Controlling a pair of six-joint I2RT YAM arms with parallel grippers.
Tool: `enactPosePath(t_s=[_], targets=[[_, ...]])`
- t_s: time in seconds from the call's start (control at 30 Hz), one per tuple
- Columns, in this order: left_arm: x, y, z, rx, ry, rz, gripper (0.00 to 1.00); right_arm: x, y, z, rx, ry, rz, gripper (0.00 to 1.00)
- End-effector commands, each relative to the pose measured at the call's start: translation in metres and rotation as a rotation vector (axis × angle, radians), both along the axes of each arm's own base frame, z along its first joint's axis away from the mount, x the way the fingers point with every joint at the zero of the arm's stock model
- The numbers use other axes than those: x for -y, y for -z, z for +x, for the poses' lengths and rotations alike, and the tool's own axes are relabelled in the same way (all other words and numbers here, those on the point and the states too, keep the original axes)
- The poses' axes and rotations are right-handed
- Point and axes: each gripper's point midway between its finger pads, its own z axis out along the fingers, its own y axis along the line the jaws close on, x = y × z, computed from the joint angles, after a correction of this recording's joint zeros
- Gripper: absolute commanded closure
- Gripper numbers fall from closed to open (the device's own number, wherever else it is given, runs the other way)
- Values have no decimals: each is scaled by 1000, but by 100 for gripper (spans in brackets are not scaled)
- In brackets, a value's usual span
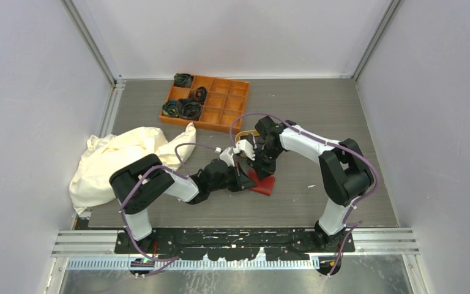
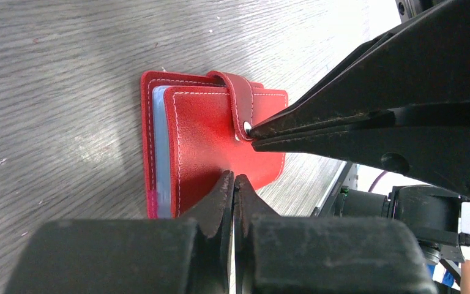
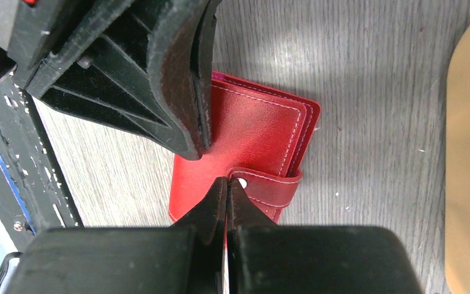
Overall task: Put the credit cards into the card holder
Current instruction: Close the card holder at the center of the board.
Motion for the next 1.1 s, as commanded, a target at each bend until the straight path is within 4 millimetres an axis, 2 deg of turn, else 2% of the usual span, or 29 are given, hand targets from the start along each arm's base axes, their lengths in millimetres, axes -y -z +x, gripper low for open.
enactPosePath(t_s=[0.0,0.43,0.7,0.83,0.97,1.07], targets=[[-7,-4,0,81,27,37,99,7,19,-27,-76,-56,-93,99],[-17,-13,-2,102,11,39,99,8,30,-33,-97,-63,-144,99],[-27,-20,-3,119,-4,43,100,7,32,-25,-84,-15,-177,99],[-32,-27,-5,133,-5,42,100,0,22,-22,-102,19,-121,97],[-38,-36,-9,145,-3,44,100,-15,-5,-31,-139,-4,11,79],[-43,-46,-11,162,-6,45,99,-23,-31,-37,-156,-32,130,69]])
